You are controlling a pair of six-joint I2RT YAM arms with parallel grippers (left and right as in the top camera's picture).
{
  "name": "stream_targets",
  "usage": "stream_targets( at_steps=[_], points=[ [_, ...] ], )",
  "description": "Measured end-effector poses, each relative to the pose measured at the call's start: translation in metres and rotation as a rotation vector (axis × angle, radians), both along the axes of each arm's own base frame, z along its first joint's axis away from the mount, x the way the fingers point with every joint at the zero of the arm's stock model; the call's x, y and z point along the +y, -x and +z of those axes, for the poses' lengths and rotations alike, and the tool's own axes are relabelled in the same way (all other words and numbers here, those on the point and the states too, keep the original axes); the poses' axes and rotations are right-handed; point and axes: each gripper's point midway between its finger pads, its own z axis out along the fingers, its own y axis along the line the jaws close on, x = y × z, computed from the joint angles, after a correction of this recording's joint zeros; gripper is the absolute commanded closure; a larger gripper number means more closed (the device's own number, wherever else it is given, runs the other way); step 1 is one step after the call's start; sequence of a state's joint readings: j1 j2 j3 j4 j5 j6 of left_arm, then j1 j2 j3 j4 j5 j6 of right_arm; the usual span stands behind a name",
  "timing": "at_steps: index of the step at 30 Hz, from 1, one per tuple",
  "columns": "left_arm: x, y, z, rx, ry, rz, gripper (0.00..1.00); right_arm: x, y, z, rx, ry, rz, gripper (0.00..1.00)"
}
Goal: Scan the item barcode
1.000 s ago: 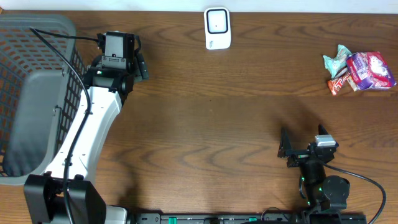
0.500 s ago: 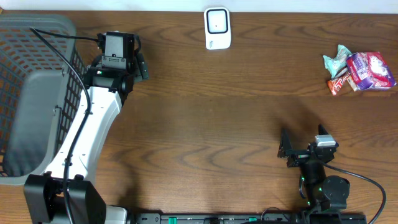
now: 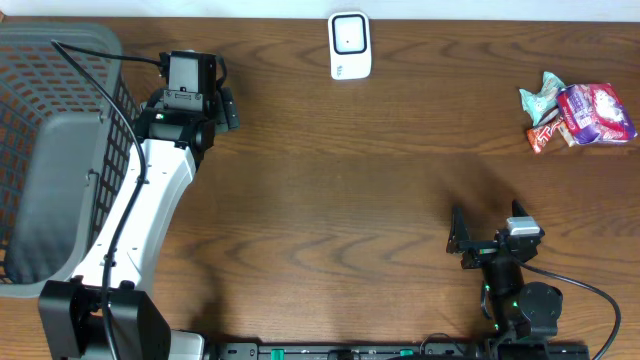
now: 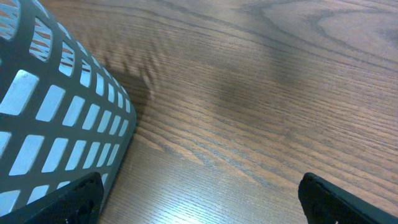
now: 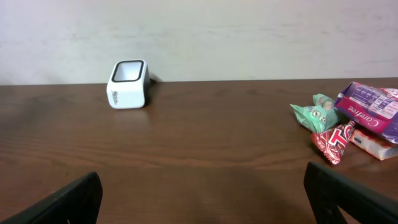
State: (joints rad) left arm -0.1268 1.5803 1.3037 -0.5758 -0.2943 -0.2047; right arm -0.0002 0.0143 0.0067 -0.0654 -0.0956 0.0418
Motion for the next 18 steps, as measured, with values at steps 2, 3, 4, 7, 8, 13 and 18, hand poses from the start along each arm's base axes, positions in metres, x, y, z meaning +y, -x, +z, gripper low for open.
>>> stream_targets(
  at_steps=[2,3,4,7,8,13,18],
  points=[
    [0.000,0.001,-0.001,0.007,-0.001,0.000,0.01,0.000,0.000,0.000,0.000,0.000,0.000,0.01],
    [0.000,0.003,-0.002,0.015,-0.002,0.000,0.01,0.000,0.000,0.000,0.000,0.000,0.000,0.01],
    [0.001,0.005,-0.004,0.026,-0.004,0.000,0.01,0.000,0.000,0.000,0.000,0.000,0.000,0.01],
    [0.001,0.010,-0.007,0.051,-0.007,0.000,0.01,0.000,0.000,0.000,0.000,0.000,0.000,0.01],
    [0.001,0.010,-0.007,0.052,-0.007,0.000,0.01,0.000,0.000,0.000,0.000,0.000,0.000,0.01],
    [0.002,0.013,-0.009,0.067,-0.009,0.000,0.01,0.000,0.000,0.000,0.000,0.000,0.000,0.01],
    [0.002,0.015,-0.011,0.076,-0.010,0.000,0.01,0.000,0.000,0.000,0.000,0.000,0.000,0.01]
  ],
)
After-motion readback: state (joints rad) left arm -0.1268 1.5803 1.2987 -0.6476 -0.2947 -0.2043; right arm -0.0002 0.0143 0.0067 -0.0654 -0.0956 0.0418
